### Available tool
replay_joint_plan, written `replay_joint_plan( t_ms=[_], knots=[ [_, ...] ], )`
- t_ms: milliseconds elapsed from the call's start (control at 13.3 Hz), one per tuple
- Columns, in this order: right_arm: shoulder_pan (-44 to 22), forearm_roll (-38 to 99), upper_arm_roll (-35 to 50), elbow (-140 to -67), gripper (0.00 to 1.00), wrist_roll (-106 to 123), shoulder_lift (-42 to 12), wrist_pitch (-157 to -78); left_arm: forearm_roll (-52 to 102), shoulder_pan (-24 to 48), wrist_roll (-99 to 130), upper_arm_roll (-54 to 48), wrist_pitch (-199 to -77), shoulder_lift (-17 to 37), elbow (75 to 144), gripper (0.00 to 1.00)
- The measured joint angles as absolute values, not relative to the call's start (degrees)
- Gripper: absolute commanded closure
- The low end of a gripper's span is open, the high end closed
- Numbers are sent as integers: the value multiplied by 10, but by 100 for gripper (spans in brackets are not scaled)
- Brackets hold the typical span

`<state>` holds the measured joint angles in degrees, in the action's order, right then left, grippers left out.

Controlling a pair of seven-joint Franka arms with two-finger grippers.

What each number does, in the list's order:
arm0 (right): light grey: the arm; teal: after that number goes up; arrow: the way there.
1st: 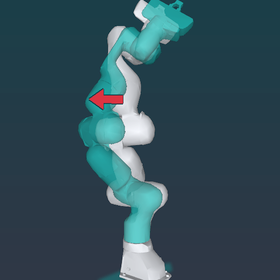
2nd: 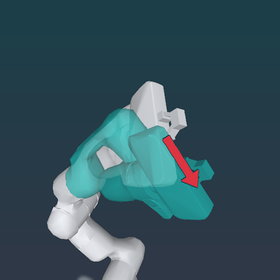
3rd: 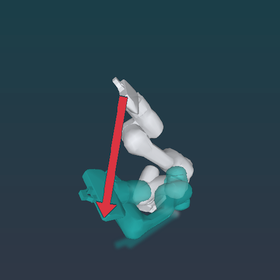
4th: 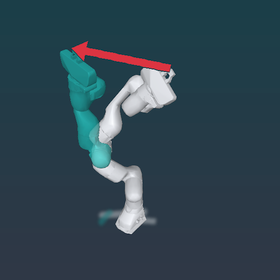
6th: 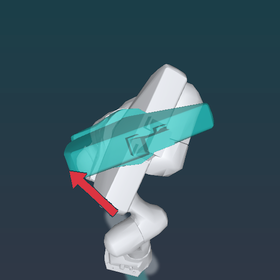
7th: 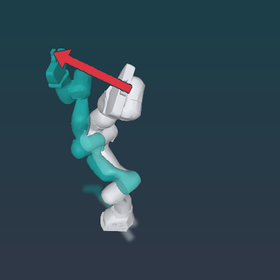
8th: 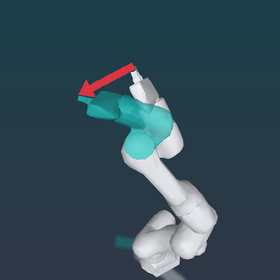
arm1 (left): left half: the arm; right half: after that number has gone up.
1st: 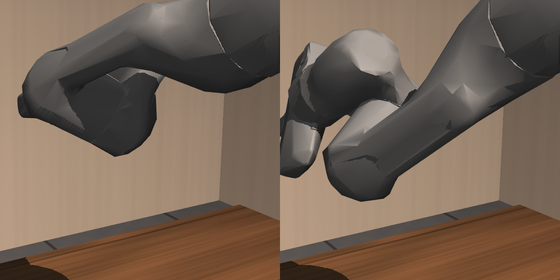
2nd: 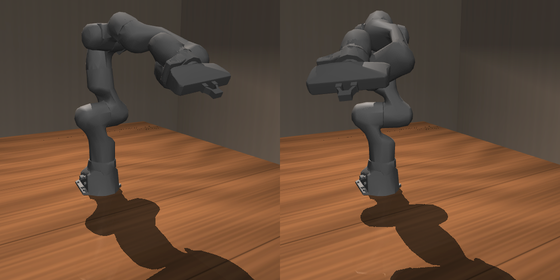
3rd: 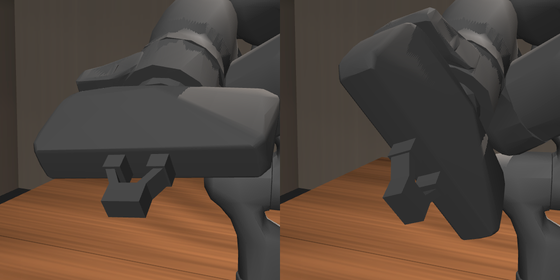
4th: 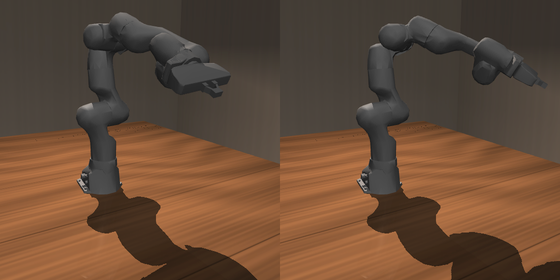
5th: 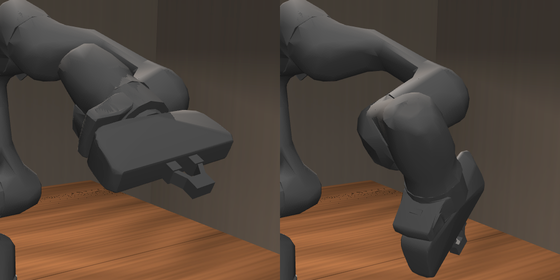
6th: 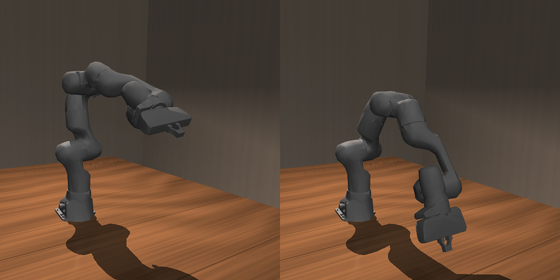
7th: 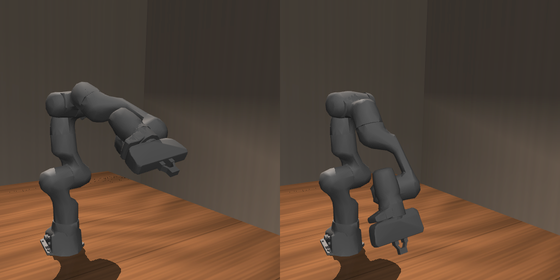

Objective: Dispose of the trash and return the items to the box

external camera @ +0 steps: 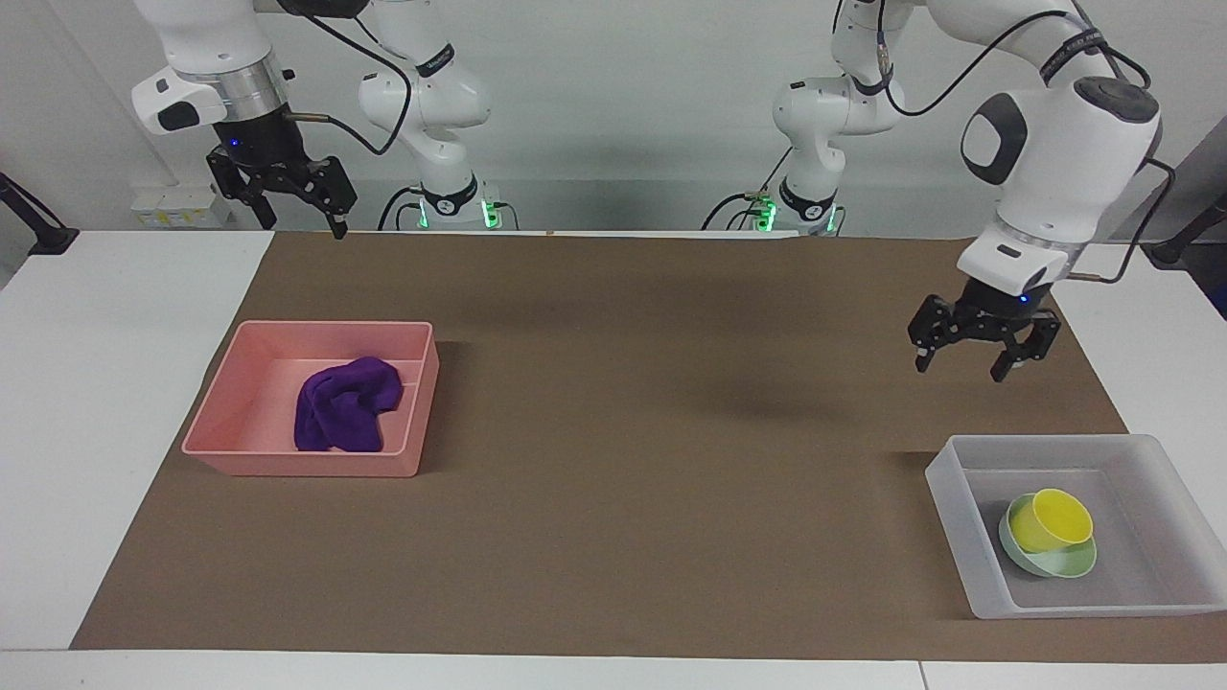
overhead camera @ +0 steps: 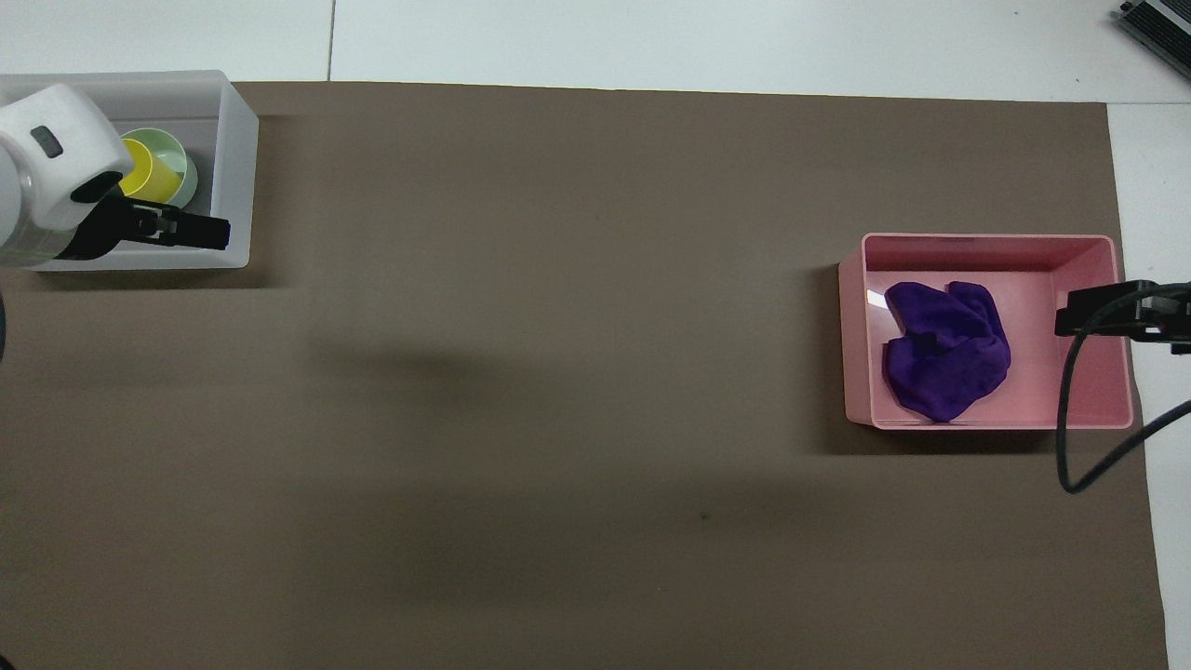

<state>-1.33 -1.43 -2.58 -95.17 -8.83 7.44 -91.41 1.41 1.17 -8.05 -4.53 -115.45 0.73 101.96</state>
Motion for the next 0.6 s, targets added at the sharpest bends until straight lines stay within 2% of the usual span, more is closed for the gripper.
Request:
replay_joint_plan(
  t_ms=[225, 376, 601],
  knots=[
    [-13, -14, -26, -952, 0, -88, 74, -914, 14, 12, -78, -43, -1074, -46, 1033, 0],
    [-13, -14, -26, -952, 0, -88, 74, -914, 6, 11, -78, -41, -1033, -48, 1005, 0],
    [-13, -14, -26, -952, 0, -88, 74, -914, -21, 11, -78, -41, -958, -19, 921, 0]
  ],
)
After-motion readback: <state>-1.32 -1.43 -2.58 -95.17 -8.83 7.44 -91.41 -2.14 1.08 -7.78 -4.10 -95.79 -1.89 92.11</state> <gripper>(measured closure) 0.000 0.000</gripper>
